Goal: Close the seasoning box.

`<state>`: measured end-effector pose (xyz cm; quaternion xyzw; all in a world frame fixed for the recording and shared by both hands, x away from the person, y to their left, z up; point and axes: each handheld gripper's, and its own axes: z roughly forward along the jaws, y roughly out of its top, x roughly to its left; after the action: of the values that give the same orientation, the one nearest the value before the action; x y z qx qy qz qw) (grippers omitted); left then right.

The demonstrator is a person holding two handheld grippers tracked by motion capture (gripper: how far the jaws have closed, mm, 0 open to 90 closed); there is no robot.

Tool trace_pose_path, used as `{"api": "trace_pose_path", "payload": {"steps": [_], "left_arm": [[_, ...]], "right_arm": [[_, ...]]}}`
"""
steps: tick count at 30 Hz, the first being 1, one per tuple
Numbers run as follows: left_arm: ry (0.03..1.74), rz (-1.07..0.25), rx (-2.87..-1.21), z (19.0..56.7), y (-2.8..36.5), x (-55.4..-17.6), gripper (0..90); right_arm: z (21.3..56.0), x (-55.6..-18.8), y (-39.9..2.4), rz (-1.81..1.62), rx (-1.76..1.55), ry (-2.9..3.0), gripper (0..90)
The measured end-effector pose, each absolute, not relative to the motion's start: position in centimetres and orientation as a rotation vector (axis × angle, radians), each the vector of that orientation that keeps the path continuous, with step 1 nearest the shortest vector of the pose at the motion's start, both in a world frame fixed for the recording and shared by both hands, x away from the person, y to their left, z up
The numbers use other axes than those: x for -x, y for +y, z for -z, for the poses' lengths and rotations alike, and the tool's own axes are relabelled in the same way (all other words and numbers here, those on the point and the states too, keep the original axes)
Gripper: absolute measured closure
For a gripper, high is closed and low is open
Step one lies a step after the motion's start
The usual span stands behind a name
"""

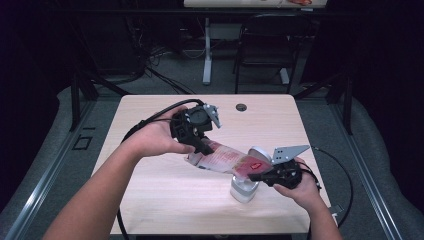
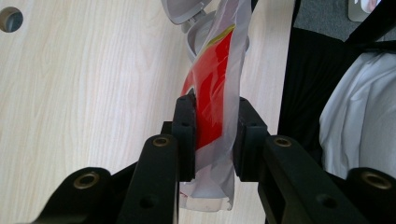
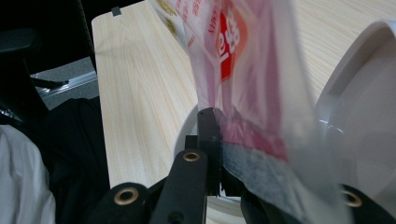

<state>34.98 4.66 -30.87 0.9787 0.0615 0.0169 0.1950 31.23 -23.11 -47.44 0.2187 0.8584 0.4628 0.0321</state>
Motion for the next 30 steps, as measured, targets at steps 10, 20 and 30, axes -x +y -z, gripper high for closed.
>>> {"api": "trace_pose_path", "payload": {"steps": [10,20,30], "left_arm": [[0.174,-0.047,-2.742,30.82,4.55,-35.02,74.5],[0.17,-0.051,-2.74,30.73,4.38,-34.98,74.5],[0.173,-0.052,-2.736,30.79,4.34,-35.02,74.3]], "right_arm": [[47.4,-31.22,-23.17,-1.426,-0.672,2.643,89.5],[47.44,-31.23,-23.17,-1.416,-0.67,2.649,89.5],[47.42,-31.25,-23.28,-1.414,-0.673,2.651,89.5]]}}
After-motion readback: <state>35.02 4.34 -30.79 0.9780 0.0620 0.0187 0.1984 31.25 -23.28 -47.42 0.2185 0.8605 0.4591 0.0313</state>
